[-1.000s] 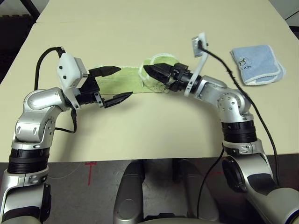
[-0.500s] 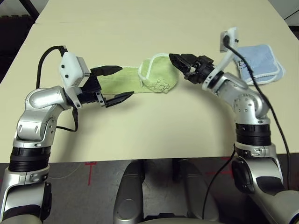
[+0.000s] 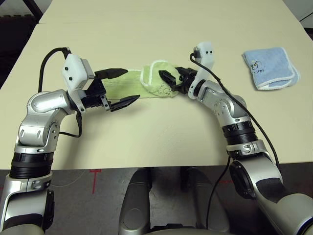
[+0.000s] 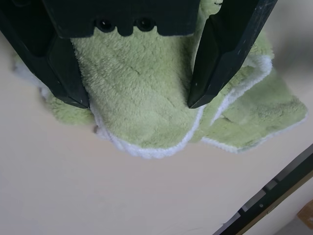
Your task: Fold the towel and set it aside.
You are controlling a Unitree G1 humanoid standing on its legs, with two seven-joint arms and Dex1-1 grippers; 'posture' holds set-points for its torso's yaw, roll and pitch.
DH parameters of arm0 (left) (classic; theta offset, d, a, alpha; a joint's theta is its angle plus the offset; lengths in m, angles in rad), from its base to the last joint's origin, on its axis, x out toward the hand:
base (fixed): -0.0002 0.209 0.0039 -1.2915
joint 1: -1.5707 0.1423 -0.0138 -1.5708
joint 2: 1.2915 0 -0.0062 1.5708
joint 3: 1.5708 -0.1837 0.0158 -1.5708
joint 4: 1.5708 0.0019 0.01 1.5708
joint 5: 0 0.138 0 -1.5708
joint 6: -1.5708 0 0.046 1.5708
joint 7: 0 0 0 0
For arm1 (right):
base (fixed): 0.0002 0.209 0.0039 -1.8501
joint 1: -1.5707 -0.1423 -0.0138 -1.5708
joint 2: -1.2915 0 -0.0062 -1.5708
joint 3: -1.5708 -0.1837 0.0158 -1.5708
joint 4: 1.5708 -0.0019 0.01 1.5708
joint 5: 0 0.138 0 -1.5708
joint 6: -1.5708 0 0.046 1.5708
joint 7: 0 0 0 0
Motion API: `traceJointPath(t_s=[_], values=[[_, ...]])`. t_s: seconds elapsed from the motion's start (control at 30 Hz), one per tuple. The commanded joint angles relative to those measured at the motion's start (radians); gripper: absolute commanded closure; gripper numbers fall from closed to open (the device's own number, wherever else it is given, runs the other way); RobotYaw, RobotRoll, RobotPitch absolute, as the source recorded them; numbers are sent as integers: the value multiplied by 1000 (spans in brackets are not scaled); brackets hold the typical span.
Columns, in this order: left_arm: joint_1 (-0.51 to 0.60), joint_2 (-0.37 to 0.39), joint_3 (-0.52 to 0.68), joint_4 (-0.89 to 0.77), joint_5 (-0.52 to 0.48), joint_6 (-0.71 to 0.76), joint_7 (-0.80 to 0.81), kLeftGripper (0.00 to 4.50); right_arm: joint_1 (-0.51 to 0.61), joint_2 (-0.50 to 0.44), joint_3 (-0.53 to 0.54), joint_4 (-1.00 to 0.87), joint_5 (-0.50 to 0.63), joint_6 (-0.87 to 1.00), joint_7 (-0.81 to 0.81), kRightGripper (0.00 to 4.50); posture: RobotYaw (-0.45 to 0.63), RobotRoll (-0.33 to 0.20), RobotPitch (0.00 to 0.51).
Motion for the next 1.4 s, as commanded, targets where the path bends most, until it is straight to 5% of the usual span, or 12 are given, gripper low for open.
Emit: traceJointPath(t_s=[0.03,0.53,0.93,1.4], values=[[15,3,-6,-16,13,-10,-1,0,16,-10,-37,-29,1,-23,-14,24,61,0,302],[3,0,-12,-3,14,-17,-5,0,12,55,-101,-157,50,-136,-40,24,64,0,298],[12,9,0,-12,13,-14,2,0,67,104,-32,-219,153,54,30,24,82,0,290],[18,57,78,33,8,-15,13,0,30,115,21,-120,136,111,73,24,115,0,287]])
